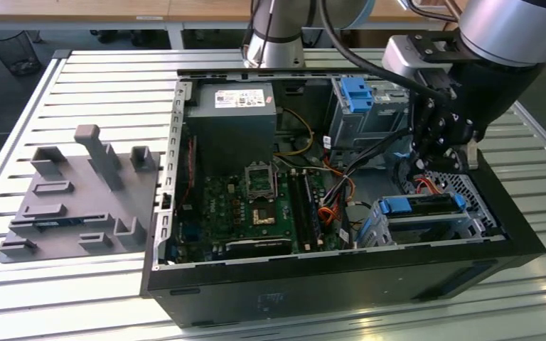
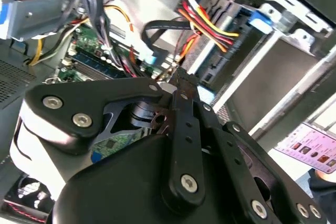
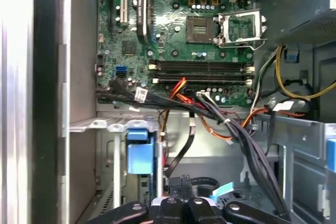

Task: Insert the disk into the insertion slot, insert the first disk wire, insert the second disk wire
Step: 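Insert the second disk wire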

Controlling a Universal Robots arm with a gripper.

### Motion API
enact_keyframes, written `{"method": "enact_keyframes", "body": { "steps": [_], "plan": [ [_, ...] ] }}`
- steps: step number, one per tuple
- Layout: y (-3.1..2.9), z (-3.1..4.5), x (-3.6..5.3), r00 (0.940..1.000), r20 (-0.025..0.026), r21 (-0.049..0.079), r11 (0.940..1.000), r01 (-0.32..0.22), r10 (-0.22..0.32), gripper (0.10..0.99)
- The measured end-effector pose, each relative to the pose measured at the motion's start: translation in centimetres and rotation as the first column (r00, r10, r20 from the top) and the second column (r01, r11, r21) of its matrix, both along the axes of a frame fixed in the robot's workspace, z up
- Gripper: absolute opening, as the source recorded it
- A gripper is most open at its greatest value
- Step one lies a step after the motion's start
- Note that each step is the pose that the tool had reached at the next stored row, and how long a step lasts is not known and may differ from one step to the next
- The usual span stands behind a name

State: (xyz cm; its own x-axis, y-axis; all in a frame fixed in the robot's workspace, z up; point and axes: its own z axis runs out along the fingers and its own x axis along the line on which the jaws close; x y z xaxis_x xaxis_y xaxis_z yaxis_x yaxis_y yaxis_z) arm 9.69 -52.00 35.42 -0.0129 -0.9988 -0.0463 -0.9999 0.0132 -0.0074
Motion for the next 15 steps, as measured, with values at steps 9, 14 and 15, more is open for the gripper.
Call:
{"method": "enact_keyframes", "body": {
  "steps": [9,14,15],
  "plan": [
    [1.30,0.00,-0.36,1.0000,0.0000,0.000,1.0000,0.000,0.000,0.106],
    [2.16,0.00,-0.36,1.0000,0.0000,-0.001,1.0000,-0.003,0.003,0.231],
    [2.28,0.00,-0.36,1.0000,0.0000,-0.001,1.0000,-0.004,0.004,0.298]
  ]
}}
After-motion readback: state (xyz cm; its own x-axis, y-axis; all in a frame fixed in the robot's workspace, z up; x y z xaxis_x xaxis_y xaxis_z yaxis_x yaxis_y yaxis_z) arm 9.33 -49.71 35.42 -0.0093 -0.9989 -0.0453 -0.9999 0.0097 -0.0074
